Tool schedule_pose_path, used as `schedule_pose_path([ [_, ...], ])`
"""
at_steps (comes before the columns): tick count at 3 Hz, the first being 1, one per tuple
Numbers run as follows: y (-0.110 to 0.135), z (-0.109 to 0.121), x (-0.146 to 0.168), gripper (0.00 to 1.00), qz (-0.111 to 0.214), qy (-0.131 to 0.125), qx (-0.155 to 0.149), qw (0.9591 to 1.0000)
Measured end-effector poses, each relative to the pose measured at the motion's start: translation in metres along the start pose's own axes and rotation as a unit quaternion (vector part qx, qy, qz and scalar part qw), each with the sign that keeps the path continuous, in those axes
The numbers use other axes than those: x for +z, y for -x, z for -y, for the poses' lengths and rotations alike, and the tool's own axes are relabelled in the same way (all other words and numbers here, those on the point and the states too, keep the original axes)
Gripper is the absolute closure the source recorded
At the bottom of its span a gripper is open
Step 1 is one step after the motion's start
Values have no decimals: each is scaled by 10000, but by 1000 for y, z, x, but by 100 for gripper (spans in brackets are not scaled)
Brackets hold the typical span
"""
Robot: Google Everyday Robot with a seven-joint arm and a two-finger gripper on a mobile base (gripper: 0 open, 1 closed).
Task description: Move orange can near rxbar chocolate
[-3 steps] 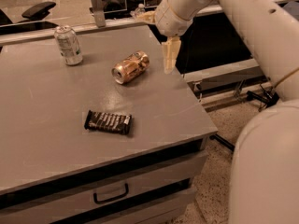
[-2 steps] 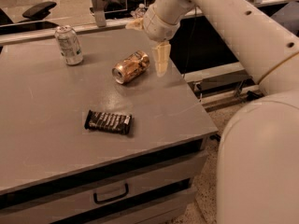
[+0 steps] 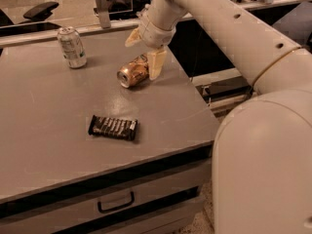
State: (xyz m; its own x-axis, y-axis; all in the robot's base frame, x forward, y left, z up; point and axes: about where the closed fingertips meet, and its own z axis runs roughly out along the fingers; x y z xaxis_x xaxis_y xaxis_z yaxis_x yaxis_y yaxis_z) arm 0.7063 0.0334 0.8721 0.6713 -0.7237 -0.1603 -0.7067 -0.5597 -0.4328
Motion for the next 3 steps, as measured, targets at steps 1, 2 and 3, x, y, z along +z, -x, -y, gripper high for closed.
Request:
schedule_pose_path([
  [1,5,-1,7,49,51,157,-83,9998],
  [2,11,-2,6,72,246,348,-179,9989],
  [3,20,-9,-18,95,344,565,-55,9978],
])
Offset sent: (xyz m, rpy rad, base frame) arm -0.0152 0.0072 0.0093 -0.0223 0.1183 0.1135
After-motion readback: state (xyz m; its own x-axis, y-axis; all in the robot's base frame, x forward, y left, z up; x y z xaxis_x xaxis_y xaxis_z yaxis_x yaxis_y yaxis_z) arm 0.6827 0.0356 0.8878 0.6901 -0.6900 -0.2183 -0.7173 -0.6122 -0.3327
